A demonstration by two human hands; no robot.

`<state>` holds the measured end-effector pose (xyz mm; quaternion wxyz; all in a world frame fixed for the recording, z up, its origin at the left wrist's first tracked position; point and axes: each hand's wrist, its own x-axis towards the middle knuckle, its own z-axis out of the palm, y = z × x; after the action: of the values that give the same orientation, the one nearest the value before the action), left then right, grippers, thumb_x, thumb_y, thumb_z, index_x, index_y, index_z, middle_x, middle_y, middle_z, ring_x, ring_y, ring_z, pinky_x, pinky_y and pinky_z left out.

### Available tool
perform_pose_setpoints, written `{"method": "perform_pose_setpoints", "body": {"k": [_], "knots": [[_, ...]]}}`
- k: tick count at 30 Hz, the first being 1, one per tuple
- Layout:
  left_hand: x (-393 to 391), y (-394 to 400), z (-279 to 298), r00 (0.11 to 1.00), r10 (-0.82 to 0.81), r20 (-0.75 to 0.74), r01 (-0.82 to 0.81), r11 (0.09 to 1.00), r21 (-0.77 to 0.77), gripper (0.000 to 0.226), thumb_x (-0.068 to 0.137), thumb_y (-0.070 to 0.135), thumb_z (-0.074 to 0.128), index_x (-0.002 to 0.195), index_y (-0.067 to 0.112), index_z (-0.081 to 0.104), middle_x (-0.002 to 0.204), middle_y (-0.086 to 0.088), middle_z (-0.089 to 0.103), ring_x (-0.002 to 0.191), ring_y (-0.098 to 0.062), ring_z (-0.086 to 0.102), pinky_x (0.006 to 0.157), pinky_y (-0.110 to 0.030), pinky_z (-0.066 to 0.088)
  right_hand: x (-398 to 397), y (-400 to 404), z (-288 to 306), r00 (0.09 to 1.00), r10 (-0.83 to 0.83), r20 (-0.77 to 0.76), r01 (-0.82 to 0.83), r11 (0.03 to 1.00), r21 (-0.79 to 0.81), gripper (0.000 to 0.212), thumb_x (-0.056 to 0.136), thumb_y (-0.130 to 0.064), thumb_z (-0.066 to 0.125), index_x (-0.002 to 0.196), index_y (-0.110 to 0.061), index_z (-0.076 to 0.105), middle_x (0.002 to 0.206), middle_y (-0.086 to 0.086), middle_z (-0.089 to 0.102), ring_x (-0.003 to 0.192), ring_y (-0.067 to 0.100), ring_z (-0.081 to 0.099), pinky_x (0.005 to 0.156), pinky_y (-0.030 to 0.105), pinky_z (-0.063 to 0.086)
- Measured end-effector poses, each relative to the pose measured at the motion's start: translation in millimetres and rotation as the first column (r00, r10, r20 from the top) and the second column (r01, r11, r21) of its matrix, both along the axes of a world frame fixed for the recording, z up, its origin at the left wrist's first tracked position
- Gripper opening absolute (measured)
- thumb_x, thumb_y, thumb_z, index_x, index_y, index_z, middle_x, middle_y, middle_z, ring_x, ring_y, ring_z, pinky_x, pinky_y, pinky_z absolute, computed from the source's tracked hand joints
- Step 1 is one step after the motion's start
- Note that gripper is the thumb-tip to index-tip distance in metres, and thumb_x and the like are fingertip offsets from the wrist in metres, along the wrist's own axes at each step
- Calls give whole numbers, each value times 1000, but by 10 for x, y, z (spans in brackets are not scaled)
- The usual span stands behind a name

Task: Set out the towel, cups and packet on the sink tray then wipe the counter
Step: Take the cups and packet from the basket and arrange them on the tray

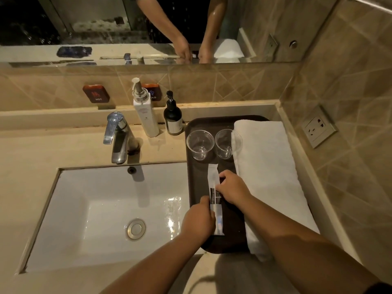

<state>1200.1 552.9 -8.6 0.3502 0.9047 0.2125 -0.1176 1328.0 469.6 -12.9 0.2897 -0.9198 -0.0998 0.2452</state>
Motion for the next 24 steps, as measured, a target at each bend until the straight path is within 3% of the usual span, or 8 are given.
{"method": "perform_pose_setpoints", "body": {"k": [4, 7, 10, 14, 19, 24], "knots": [[22, -2, -47, 994, -104, -23, 106, 989, 103, 39, 94, 24, 55, 129, 20, 40, 90, -3, 67, 67, -17, 61, 66, -29, 55, -25, -29, -125, 992, 47, 115, -40, 998, -57, 23, 87, -21, 66, 102, -21, 49, 75, -5, 57, 64, 9, 56, 53, 23, 43], [9, -17, -73, 984, -173, -47, 178, 968, 179, 35, 92, 24, 60, 124, 19, 45, 91, -2, 67, 71, -19, 64, 68, -30, 56, -34, -36, -150, 984, 74, 160, -63, 996, -69, 24, 87, -24, 67, 98, -23, 46, 69, -8, 54, 59, 8, 55, 51, 21, 42], [12, -30, -76, 971, -224, -84, 238, 944, 228, 31, 91, 21, 61, 120, 17, 53, 96, -3, 68, 80, -22, 66, 74, -33, 55, -28, -46, -153, 982, 83, 169, -73, 995, -63, 25, 88, -25, 68, 96, -25, 45, 66, -12, 49, 56, 4, 50, 48, 17, 30], [13, -39, -60, 950, -290, -113, 310, 907, 285, 27, 89, 17, 61, 115, 14, 57, 99, -6, 67, 85, -27, 67, 74, -34, 52, -35, -67, -153, 978, 100, 184, -90, 994, -62, 24, 89, -25, 68, 106, -19, 52, 80, -6, 54, 62, 7, 50, 51, 17, 29], [-6, -44, -22, 928, -335, -162, 371, 860, 350, 33, 87, 16, 63, 118, 11, 55, 100, -9, 66, 85, -30, 66, 73, -38, 52, -64, -72, -118, 975, 104, 194, -90, 993, -82, 35, 89, -24, 66, 119, -14, 52, 104, 6, 57, 81, 16, 53, 68, 26, 39], [-52, -47, 1, 915, -357, -189, 404, 824, 397, 41, 87, 16, 64, 125, 10, 50, 96, -9, 66, 80, -28, 66, 65, -35, 47, -75, -92, -77, 976, 133, 171, -122, 990, -73, 37, 90, -23, 65, 123, -13, 51, 110, 10, 58, 83, 17, 52, 71, 28, 40]]}}
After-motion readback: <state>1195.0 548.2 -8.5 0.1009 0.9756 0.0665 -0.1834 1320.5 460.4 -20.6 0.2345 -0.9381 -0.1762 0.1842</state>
